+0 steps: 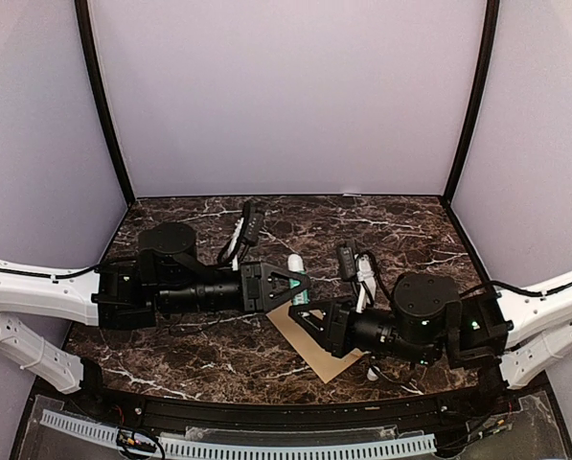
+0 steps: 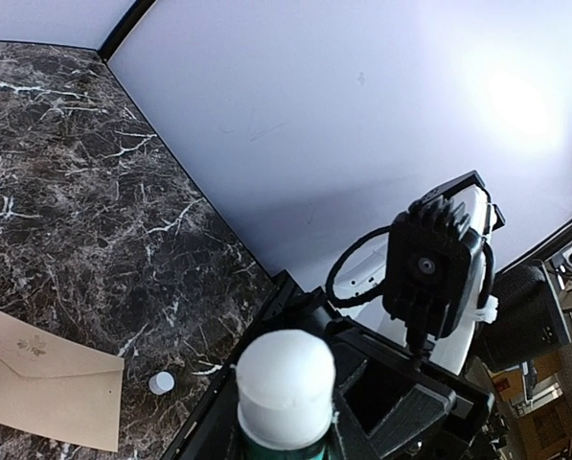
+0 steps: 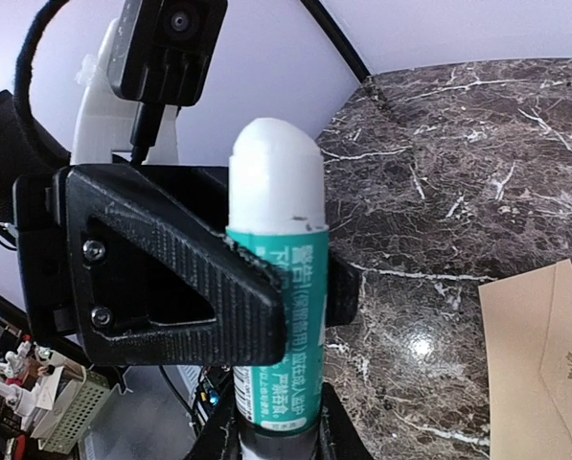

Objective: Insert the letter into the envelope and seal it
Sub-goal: Screw the solid glue.

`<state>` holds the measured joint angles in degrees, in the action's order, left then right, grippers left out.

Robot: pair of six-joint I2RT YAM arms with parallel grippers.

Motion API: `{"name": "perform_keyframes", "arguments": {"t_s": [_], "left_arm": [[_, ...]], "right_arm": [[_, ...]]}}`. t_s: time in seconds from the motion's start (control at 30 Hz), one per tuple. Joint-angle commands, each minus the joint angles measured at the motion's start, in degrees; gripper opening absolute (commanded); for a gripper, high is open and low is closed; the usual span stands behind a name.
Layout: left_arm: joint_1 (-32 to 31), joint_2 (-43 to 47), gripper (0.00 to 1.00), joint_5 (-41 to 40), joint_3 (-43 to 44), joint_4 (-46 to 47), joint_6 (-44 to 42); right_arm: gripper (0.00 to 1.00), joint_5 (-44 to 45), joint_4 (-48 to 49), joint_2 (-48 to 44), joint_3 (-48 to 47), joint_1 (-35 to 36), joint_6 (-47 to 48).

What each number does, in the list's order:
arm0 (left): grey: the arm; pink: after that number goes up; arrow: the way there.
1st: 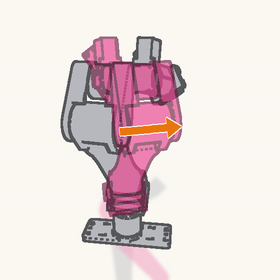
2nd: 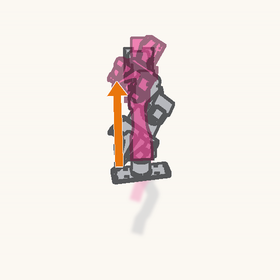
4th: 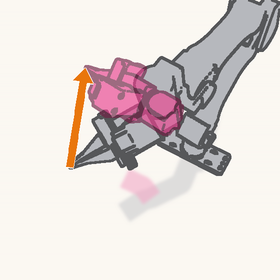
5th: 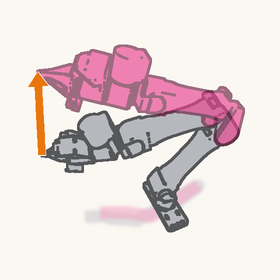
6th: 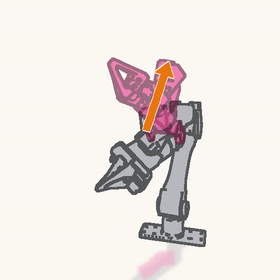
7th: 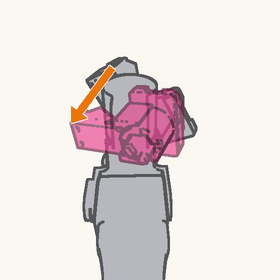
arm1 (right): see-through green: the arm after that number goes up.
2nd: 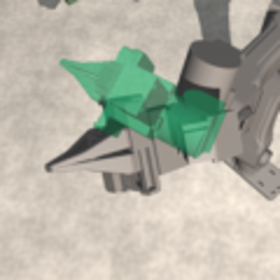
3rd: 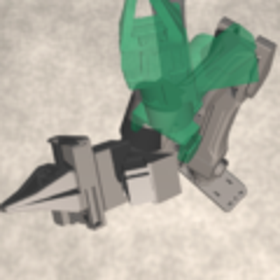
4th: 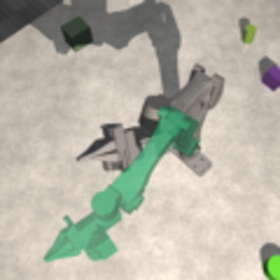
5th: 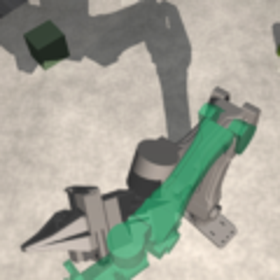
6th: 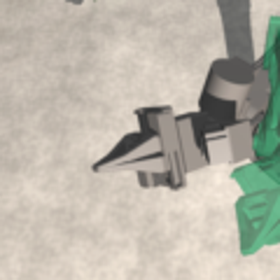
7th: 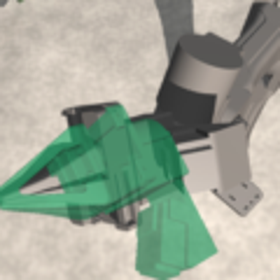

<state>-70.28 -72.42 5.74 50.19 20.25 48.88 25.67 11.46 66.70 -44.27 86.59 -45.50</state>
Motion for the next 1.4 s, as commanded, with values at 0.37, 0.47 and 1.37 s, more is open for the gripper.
{"name": "perform_keyframes", "arguments": {"t_s": [0.37, 0.47, 1.37], "left_arm": [[-0.7, -1.3, 0.02, -1.3, 1.4, -2.2, 4.5], [0.3, -1.8, 0.02, -0.4, 1.3, -2.2, 5.8], [22.9, -6.6, 0.01, 51.5, 3.7, 11.0, -20.4]], "right_arm": [[0.05, 15.5, -27.7, 14.3, -18.0, -0.3, -7.2], [0.07, 16.4, -30.6, 15.7, -19.5, -0.2, -8.6], [0.87, -17.6, 26.2, -7.4, 13.8, -9.6, 7.9]]}}
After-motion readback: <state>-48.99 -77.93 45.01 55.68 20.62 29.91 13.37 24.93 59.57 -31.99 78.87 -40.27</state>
